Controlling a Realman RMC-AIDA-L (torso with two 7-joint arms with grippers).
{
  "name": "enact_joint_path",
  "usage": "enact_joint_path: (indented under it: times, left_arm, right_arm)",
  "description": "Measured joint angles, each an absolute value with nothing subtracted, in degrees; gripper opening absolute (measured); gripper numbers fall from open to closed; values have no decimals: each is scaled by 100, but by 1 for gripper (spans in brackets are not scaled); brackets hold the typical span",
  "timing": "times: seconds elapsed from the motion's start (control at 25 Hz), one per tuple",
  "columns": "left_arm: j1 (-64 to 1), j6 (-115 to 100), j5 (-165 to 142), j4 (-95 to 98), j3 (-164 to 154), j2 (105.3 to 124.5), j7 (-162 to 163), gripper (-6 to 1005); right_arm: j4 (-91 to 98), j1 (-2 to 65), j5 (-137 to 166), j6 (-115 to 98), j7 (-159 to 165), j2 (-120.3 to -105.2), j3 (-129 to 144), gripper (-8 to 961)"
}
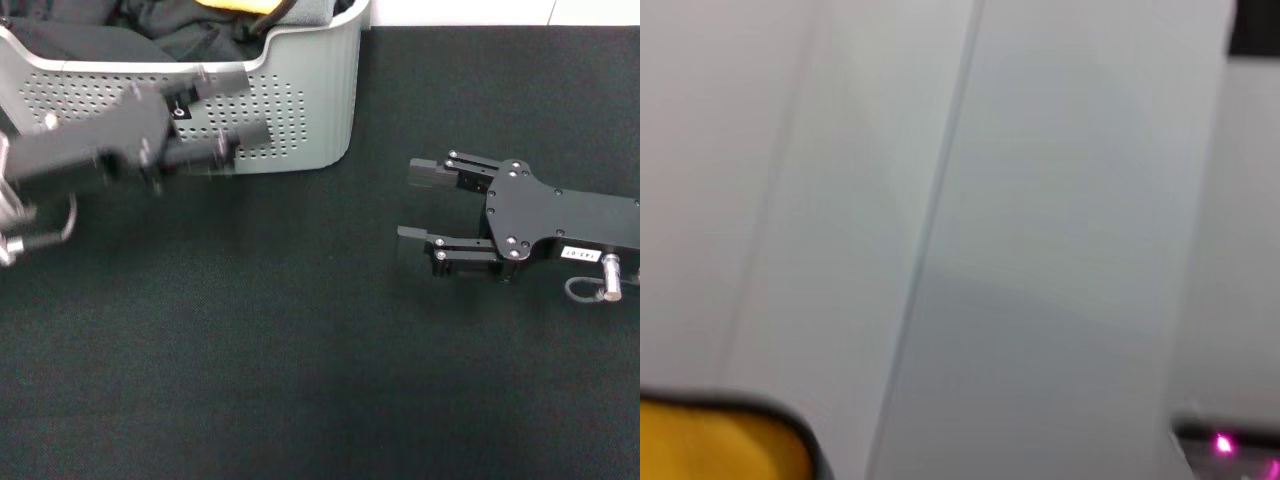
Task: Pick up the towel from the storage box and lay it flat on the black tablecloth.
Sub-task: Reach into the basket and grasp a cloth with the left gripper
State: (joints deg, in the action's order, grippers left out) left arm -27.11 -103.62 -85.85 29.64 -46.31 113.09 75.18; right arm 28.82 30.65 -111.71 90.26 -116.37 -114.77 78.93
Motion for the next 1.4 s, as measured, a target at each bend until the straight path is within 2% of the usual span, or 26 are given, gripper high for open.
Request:
enact_joint_path:
  times: [0.24, 0.36, 0.52, 0.6, 0.68, 1.4]
  left_arm:
    - [-2920, -9868, -8622, 4693, -4041, 11795, 9026, 771]
    - [-3021, -9094, -8967, 5746, -4401, 11964, 9749, 765]
    - [-3138, -7979, -9654, 6410, -5153, 11967, 10586, 756]
    - [-3429, -6915, -11107, 6990, -5810, 11954, 11828, 752]
    - [-3548, -6743, -11627, 7143, -5926, 11966, 12221, 748]
    - [-3739, -7057, -12387, 7641, -6072, 11952, 13026, 709]
  right_arm:
    - [2777, 3058, -11171, 9014, -11794, -11478, 7892, 798]
    - [2688, 3030, -11181, 9002, -11871, -11475, 7892, 798]
    - [2656, 2880, -11220, 8978, -11969, -11471, 7843, 798]
    - [2655, 2794, -11217, 8975, -12001, -11481, 7772, 798]
    - [2654, 2726, -11222, 8967, -12031, -11500, 7745, 798]
    - [2580, 2673, -11235, 8845, -12128, -11531, 7574, 797]
